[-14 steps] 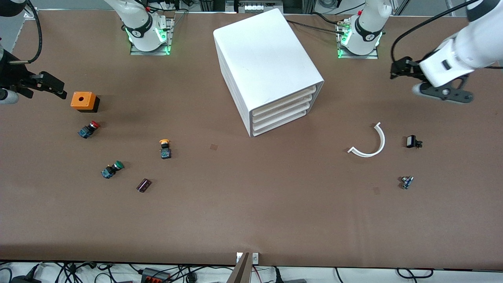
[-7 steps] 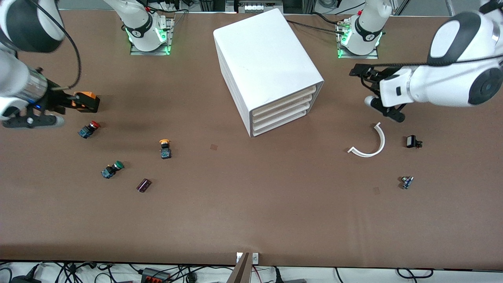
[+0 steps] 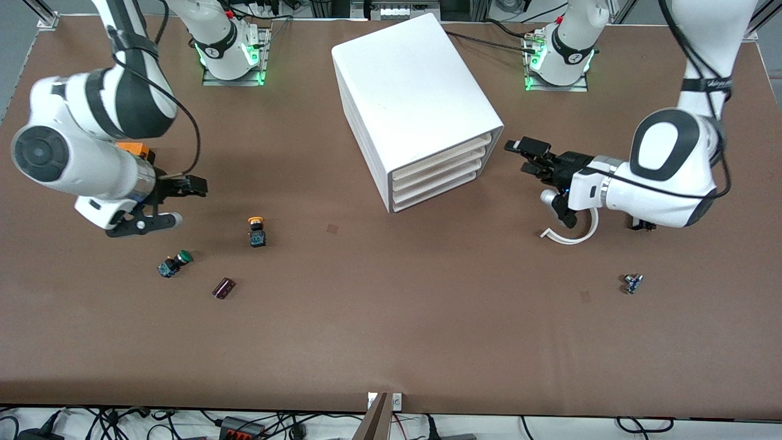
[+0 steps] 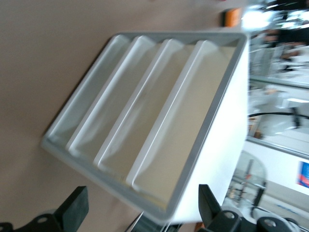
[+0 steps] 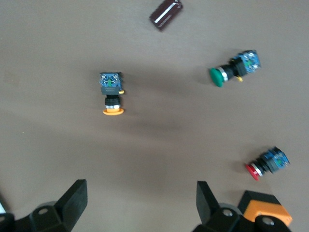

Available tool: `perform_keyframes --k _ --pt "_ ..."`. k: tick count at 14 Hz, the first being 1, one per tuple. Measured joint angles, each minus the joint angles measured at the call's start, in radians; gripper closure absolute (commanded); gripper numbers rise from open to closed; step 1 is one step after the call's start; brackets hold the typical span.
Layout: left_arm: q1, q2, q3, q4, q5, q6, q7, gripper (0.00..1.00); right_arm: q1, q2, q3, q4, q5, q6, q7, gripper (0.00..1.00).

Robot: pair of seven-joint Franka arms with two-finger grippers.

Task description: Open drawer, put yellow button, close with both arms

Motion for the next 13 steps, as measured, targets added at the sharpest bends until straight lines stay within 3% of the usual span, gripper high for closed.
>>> perform_keyframes --k 3,8,11,13 --pt "0.002 0.046 0.0 -0.116 -0.155 0.051 0.186 0.08 0.024 0.068 0.0 -0.001 0.0 0.072 0.0 0.0" --pt "-0.02 0.09 -0.038 -0.169 -0.288 0.049 0.255 0.24 0.07 0.182 0.0 -0.003 0.0 0.157 0.009 0.0" --pt "-0.026 0.098 -0.065 -0.172 -0.293 0.05 0.255 0.74 0.088 0.237 0.0 -0.004 0.0 0.229 0.014 0.0" --pt "-0.026 0.098 -0.069 -0.173 -0.293 0.049 0.256 0.88 0.092 0.273 0.0 -0.004 0.0 0.271 0.018 0.0"
